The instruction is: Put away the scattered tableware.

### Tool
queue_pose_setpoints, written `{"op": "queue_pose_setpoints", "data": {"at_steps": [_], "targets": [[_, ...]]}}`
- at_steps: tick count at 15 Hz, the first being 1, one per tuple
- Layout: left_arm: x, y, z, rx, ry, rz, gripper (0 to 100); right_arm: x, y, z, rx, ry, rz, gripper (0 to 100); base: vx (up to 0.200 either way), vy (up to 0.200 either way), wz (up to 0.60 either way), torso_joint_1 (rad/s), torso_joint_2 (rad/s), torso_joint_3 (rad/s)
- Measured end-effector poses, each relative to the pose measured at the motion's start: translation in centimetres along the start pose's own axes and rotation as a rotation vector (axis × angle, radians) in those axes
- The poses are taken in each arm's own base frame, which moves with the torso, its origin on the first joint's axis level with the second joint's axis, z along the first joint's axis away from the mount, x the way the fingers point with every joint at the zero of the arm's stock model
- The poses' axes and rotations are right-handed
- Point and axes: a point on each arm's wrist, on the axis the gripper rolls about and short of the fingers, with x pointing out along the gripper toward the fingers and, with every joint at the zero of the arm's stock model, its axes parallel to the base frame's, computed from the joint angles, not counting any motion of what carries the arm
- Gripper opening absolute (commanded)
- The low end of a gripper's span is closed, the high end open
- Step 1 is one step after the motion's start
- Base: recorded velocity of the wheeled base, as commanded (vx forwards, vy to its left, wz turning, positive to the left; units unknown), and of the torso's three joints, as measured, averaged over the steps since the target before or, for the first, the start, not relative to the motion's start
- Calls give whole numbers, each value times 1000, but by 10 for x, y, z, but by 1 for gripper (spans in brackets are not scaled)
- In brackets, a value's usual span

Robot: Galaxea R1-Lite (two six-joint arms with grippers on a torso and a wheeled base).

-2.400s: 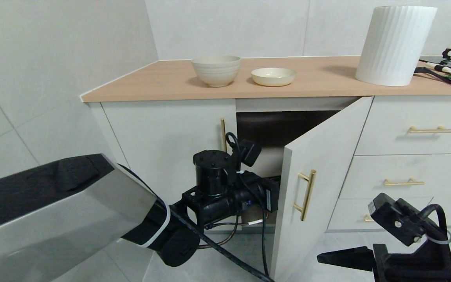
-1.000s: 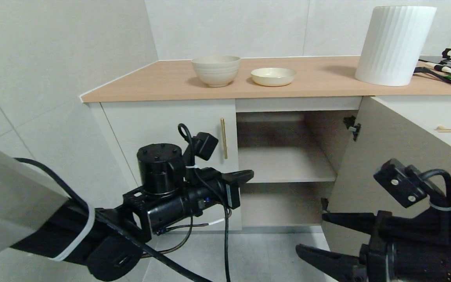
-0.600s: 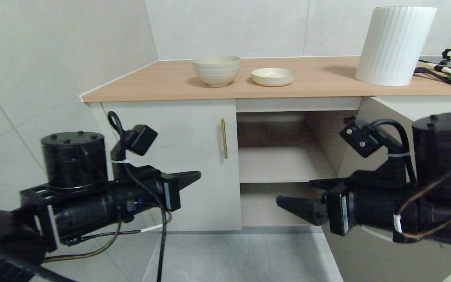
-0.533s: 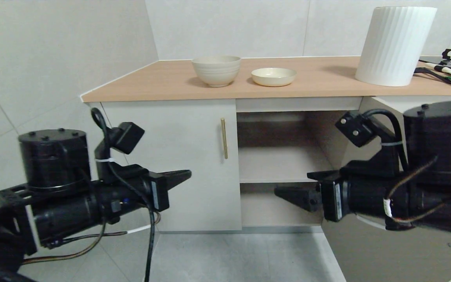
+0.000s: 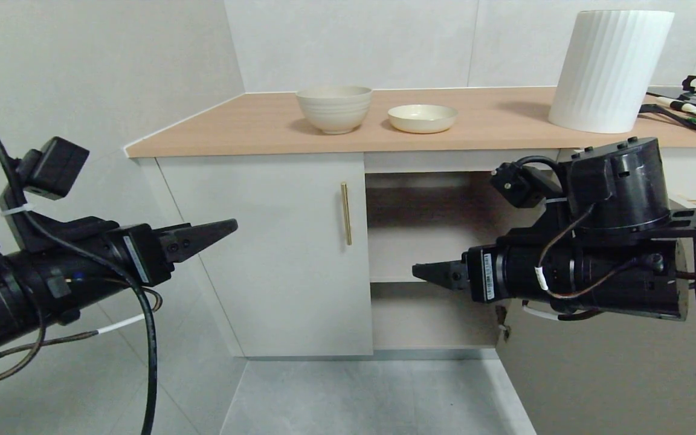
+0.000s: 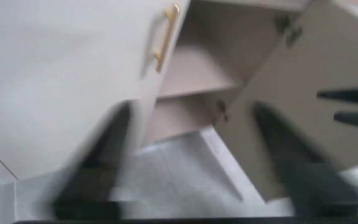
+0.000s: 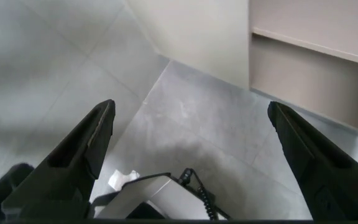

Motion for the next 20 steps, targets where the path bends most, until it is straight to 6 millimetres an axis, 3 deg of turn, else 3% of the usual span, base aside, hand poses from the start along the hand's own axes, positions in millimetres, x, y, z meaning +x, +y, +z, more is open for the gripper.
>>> {"op": "queue_pose_setpoints", "data": {"at_steps": [9,20], "targets": [[-15,-5,9,13,-48,-8,100,-4,-2,3,23,-32,-50,100,0,0,0,0,0,0],[-17,-1,10,12,-60,15,100,-15,0,7,21,-55,-38,100,200,0,0,3,4,-1]]}}
